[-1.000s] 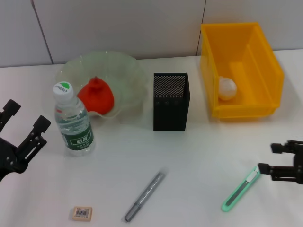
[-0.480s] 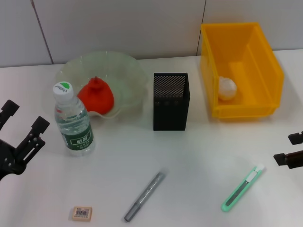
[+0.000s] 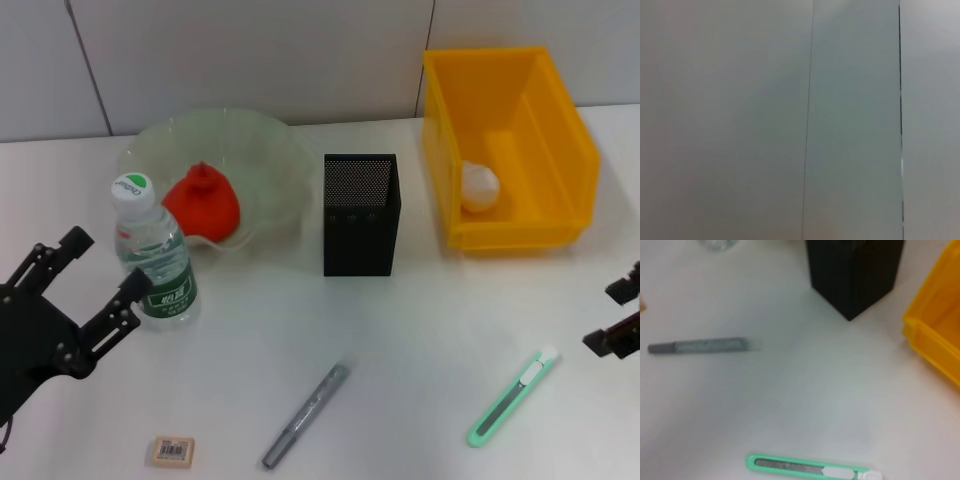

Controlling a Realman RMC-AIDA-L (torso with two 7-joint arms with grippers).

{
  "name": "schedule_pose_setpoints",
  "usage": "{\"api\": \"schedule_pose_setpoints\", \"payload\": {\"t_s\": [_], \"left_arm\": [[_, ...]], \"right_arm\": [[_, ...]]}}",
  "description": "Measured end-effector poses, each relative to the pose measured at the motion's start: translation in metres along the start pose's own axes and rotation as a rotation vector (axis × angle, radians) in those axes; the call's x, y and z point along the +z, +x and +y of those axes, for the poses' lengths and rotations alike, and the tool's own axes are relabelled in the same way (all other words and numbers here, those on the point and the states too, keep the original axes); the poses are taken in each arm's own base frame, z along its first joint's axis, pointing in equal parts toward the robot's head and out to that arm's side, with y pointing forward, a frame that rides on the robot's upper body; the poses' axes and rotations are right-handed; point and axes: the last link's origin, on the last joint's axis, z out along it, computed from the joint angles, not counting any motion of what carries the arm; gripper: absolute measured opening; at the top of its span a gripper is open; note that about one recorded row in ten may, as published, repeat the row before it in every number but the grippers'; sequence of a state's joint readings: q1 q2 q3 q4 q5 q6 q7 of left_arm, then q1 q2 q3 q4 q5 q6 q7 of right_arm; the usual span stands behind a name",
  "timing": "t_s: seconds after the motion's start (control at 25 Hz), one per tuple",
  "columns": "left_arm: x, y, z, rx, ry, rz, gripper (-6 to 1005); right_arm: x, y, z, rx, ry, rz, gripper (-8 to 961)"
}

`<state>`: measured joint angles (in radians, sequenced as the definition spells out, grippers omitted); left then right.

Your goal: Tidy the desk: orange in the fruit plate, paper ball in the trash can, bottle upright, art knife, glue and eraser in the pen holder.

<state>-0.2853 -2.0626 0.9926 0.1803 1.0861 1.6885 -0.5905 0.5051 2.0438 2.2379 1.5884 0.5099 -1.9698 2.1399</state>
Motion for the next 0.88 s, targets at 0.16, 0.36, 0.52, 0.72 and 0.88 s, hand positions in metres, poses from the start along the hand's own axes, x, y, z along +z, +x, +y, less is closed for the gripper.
{"api": "schedule_pose_setpoints", "payload": {"t_s": [0.16, 0.36, 0.52, 0.72, 0.88], "left_arm": [[0.003, -0.001, -0.004, -0.016, -0.051, -0.055, 809], [0.003, -0.003, -0.007, -0.036, -0.085, -0.11, 808], [0.002, -0.006, -0.007, -0.047, -0.135, -0.167, 808], [0.001, -0.008, -0.005, -0.052, -0.225, -0.251, 809], [0.001, -0.008, -0.004, -0.036, -0.259, -0.268, 809]], "right_arm": [[0.005, -0.019, 0.001, -0.099, 0.018, 0.101, 768], [0.015, -0.028, 0.004, -0.212, 0.007, 0.14, 768], [0.018, -0.032, 0.005, -0.288, 0.01, 0.128, 769], [0.025, -0.041, 0.008, -0.353, -0.012, 0.136, 768], [0.038, -0.046, 0.013, -0.386, -0.064, 0.207, 769]]}}
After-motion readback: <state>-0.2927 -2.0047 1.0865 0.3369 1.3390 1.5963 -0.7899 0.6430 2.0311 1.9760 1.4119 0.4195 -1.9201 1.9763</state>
